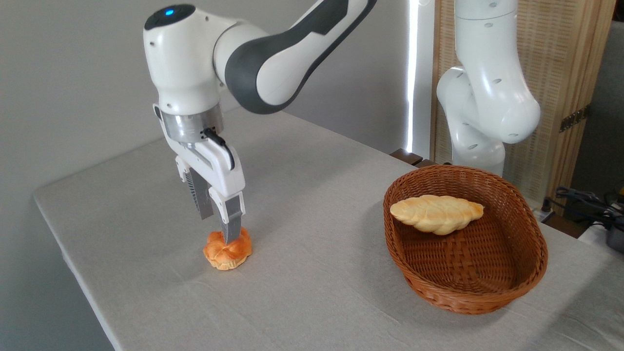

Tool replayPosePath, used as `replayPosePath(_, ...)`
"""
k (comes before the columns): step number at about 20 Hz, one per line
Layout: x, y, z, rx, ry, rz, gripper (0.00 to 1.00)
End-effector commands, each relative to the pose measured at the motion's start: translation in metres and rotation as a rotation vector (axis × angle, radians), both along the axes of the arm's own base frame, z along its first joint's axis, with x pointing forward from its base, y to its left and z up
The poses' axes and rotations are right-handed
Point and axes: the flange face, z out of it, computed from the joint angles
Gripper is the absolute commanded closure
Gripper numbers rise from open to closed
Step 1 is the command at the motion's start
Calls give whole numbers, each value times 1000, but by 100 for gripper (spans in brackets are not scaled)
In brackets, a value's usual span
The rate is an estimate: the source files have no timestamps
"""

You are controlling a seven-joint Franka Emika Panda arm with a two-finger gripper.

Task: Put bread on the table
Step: 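Open the gripper to release the bun and raise it away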

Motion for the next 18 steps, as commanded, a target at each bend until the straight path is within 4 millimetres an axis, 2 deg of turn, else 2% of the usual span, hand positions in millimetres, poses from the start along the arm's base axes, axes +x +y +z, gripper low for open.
replayPosePath(1,-19,47,66,-28,-62,66,0)
replayPosePath(3,-22,76,107,-29,-80,80,0)
replayPosePath(4,-25,82,126,-27,-58,68,0)
replayPosePath(5,-28,92,136,-22,-23,44,0)
replayPosePath(8,-30,107,150,-18,-12,3,0)
replayPosePath(11,-29,112,162,17,-17,5,0)
replayPosePath(18,-27,107,166,36,-2,52,0)
